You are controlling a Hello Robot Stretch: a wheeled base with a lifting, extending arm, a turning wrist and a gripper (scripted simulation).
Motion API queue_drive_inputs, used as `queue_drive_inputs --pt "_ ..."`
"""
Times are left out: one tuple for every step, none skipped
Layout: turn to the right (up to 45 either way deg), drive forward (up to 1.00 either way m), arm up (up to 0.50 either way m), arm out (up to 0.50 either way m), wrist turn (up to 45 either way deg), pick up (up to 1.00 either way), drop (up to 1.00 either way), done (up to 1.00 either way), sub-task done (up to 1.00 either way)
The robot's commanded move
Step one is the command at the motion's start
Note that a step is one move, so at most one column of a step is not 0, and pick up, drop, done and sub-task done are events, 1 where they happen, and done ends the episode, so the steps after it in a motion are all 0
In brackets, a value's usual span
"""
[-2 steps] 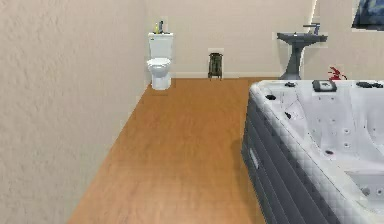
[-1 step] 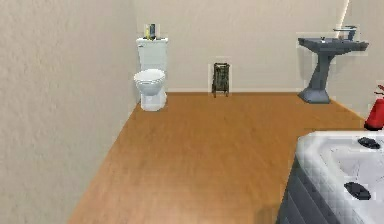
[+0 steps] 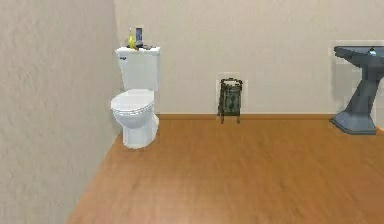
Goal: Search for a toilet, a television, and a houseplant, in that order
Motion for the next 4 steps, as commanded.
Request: queue_drive_inputs --pt "0.0 0.3 0.0 0.0 0.0 0.0 0.0 0.0 0.0" --pt "3.0 0.0 0.0 0.0 0.0 0.0 0.0 0.0 0.0" --pt "-45.0 0.0 0.0 0.0 0.0 0.0 0.0 0.0 0.0" --pt "0.0 0.2 0.0 0.0 0.0 0.0 0.0 0.0 0.0"
